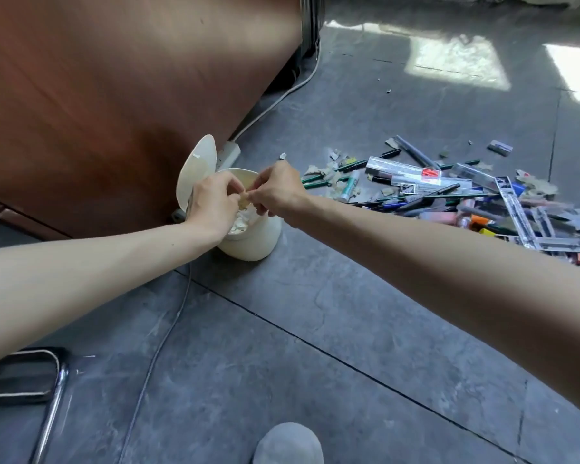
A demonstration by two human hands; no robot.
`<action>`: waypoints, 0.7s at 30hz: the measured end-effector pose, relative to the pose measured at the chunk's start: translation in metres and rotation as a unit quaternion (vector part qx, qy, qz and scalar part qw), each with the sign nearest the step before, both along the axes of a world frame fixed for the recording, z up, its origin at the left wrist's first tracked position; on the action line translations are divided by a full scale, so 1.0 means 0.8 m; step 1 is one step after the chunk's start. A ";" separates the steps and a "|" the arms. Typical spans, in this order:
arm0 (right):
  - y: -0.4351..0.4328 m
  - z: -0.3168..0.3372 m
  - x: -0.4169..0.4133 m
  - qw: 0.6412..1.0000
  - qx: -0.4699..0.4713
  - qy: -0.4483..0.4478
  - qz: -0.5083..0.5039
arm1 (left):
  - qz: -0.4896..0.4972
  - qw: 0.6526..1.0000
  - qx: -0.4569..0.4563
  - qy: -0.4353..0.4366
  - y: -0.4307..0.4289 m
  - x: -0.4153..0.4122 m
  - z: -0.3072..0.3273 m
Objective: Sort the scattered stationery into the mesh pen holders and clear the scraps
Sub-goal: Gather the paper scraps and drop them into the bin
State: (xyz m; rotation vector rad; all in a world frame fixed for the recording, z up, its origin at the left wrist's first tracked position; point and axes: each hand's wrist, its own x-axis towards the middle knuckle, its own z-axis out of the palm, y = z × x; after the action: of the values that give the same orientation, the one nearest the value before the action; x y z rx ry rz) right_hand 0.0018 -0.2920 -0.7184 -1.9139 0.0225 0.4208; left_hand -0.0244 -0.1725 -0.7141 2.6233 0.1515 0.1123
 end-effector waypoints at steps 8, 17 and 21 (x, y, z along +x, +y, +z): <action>-0.027 -0.011 0.005 1.000 0.016 0.005 -0.001 | 0.001 0.998 0.054 -0.008 -0.030 0.020 -0.007; -0.051 -0.027 0.011 0.999 0.050 0.005 -0.021 | 0.001 0.997 0.076 -0.028 -0.031 0.034 -0.018; -0.063 -0.037 0.008 0.999 0.047 0.003 -0.001 | -0.048 0.995 -0.012 -0.084 -0.063 0.055 -0.024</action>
State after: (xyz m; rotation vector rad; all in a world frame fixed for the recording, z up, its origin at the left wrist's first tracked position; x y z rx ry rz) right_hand 0.0081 -0.3428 -0.7478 -1.8197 0.0074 0.4197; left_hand 0.0192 -0.2231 -0.7331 2.5783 -0.0319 0.2942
